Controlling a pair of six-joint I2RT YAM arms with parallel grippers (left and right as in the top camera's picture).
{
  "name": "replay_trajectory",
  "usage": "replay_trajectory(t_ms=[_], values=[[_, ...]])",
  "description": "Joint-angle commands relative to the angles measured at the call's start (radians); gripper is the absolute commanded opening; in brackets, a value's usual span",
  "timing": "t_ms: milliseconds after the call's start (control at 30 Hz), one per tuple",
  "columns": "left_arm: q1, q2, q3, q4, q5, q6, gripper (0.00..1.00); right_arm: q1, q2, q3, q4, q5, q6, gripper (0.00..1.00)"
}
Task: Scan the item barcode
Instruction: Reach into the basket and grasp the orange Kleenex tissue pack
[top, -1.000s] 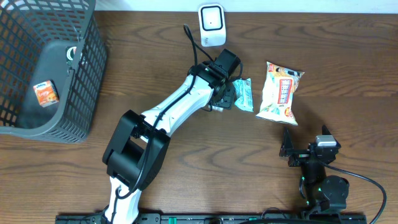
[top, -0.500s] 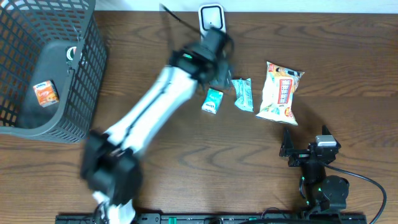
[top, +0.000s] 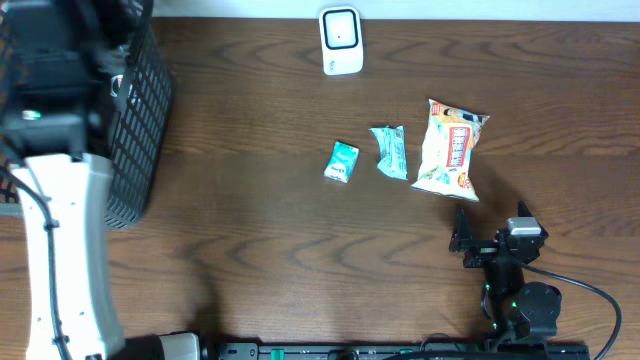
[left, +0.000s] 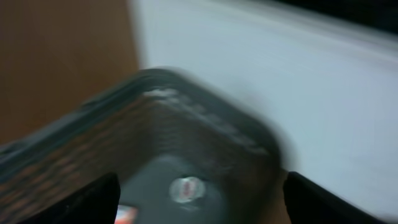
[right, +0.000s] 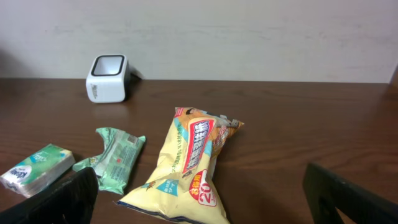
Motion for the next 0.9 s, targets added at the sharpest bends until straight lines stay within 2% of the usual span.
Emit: replay_trajectory(t_ms=[0, 233, 300, 400, 467, 867], values=[[0.146, 0.053, -0.005, -0.046, -0.034, 0.006, 0.83, 0.009, -0.006, -0.002, -0.003, 0.005, -0.008, 0.99], [0.350, 0.207, -0.024, -0.098, -0.026, 0.006, 0.83, 0.009, -0.006, -0.002, -0.003, 0.005, -0.008, 0.99], [0.381, 0.264, -0.043, -0.097, -0.022, 0.053, 0.83, 0.009, -0.006, -0.002, -0.003, 0.005, -0.008, 0.99], [0.387, 0.318, -0.068, -0.085, 0.087, 0.214, 0.83, 0.009, -0.006, -0.002, -0.003, 0.005, -0.008, 0.99], [0.385, 0.346, -0.079, -0.085, 0.145, 0.278, 0.82, 0.009, -0.006, -0.002, -0.003, 0.005, -0.008, 0.99], [0.375, 0.460, -0.133, -0.079, 0.162, 0.279, 0.82, 0.009, -0.006, -0.002, -0.002, 0.005, -0.008, 0.99]])
